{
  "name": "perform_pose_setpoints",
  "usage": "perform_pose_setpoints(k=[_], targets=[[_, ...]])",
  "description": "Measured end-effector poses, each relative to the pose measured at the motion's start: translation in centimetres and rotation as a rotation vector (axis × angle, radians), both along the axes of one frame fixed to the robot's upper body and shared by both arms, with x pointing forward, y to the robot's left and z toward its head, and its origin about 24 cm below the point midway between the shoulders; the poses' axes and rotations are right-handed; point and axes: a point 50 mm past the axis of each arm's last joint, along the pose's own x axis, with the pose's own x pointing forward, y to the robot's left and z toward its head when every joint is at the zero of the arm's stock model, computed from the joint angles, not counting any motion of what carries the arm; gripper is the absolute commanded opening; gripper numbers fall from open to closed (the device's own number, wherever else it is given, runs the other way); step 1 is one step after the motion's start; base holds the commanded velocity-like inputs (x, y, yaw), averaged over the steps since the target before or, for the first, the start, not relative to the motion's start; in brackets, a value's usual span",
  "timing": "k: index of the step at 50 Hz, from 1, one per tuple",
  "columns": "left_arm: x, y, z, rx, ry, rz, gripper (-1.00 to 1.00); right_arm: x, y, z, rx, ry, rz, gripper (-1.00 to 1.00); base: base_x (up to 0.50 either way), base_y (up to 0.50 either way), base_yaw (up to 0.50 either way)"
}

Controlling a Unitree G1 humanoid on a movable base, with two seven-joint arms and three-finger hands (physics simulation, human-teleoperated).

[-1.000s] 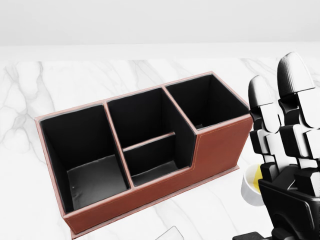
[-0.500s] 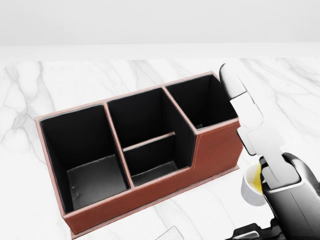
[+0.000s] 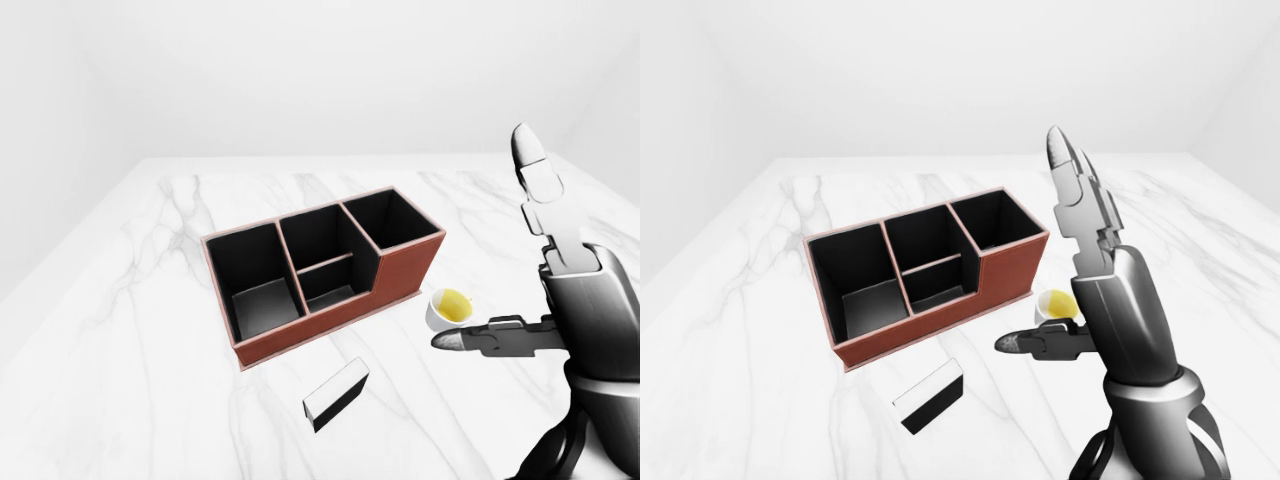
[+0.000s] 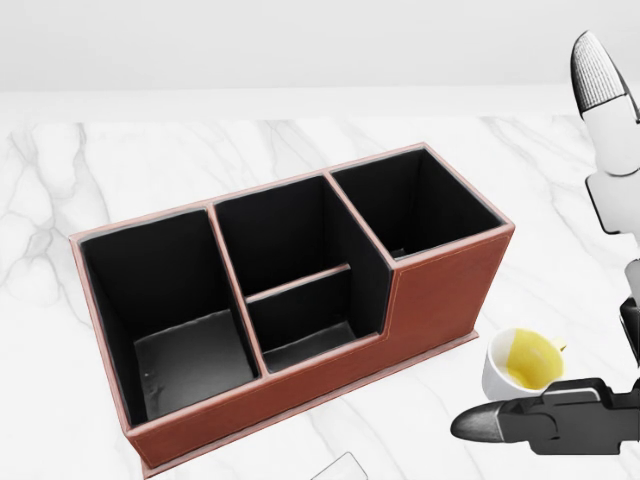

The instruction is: Pick up the book and place it in the front compartment of the caddy.

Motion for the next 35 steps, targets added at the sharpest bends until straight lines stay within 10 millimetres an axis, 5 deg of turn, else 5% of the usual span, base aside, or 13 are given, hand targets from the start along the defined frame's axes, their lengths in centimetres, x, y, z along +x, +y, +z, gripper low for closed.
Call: perform_pose_setpoints(k=[35], targets=[[1.0,-0.3,-0.1,-0.011,0.050,-0.049,1.00,-0.1,-2.5,1.5,-0.045,-0.063,-0.291,1.00,0.00,0.00,0.00]])
